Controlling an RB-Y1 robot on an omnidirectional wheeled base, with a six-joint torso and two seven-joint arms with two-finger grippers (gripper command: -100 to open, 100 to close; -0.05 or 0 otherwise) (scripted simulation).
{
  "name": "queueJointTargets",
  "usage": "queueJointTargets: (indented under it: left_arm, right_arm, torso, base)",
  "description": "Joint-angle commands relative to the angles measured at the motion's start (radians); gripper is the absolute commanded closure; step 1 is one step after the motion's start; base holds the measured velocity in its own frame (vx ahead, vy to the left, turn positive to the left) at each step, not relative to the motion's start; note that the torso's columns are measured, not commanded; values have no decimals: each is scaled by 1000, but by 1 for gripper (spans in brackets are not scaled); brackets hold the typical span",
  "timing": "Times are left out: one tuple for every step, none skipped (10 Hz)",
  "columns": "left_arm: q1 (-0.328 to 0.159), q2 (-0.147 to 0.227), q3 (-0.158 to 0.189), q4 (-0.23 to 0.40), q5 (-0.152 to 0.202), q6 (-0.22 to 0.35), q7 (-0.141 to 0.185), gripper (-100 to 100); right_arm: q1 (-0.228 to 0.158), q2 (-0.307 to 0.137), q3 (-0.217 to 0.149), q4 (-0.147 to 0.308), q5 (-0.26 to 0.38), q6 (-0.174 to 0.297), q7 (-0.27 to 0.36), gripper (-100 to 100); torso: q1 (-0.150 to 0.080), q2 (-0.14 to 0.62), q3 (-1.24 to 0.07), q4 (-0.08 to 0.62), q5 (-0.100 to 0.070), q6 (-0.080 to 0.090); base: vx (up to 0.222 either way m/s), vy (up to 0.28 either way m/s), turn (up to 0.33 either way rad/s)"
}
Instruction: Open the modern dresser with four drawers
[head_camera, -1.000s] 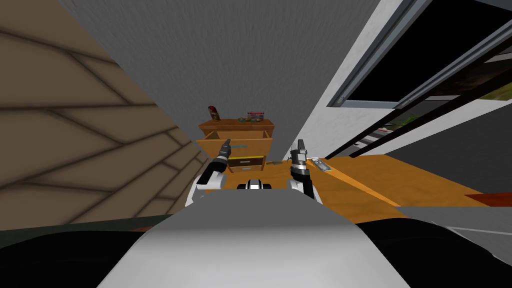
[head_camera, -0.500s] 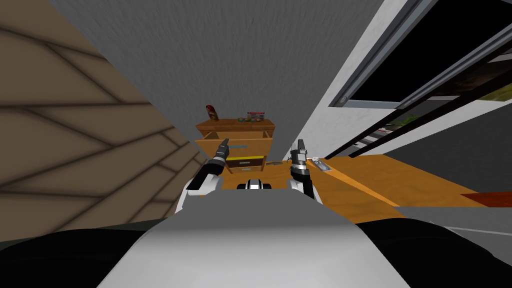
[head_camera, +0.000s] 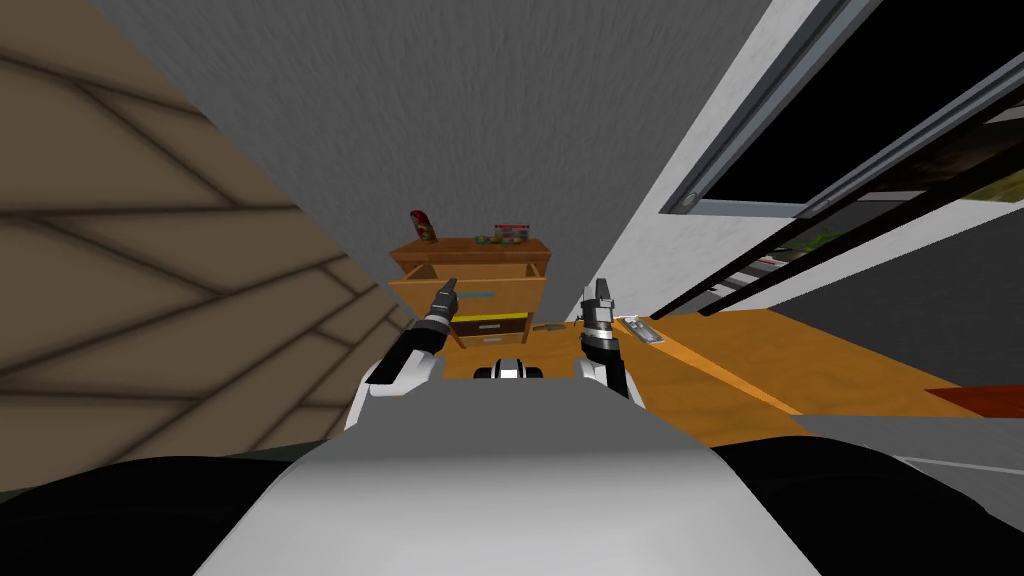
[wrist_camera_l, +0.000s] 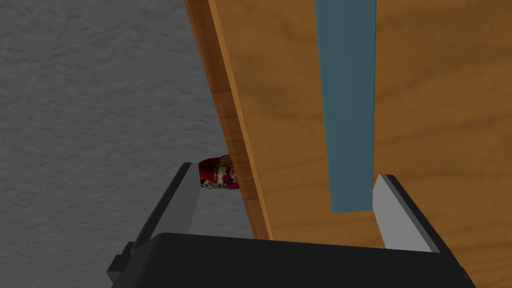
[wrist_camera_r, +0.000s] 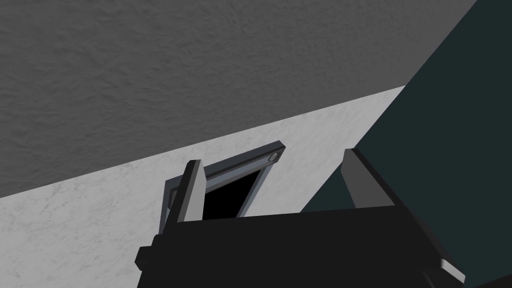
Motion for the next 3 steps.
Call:
queueJointTargets:
  left_arm:
    - [1, 0, 0, 2, 0, 1, 0, 0]
    - [2, 0, 0, 3, 0, 2, 0, 0]
    - [2, 0, 0, 3, 0, 3, 0, 0]
  right_arm:
    - [0, 0, 0, 0, 0, 0, 0, 0]
    - [0, 0, 0, 0, 0, 0, 0, 0]
    - [0, 0, 0, 0, 0, 0, 0, 0]
  torso:
    - [0, -2, -1, -1, 0, 0]
    - [1, -3, -2, -2, 1, 0]
    - [1, -3, -2, -2, 1, 0]
  base:
    - [0, 0, 0]
    - [0, 0, 0]
    - [0, 0, 0]
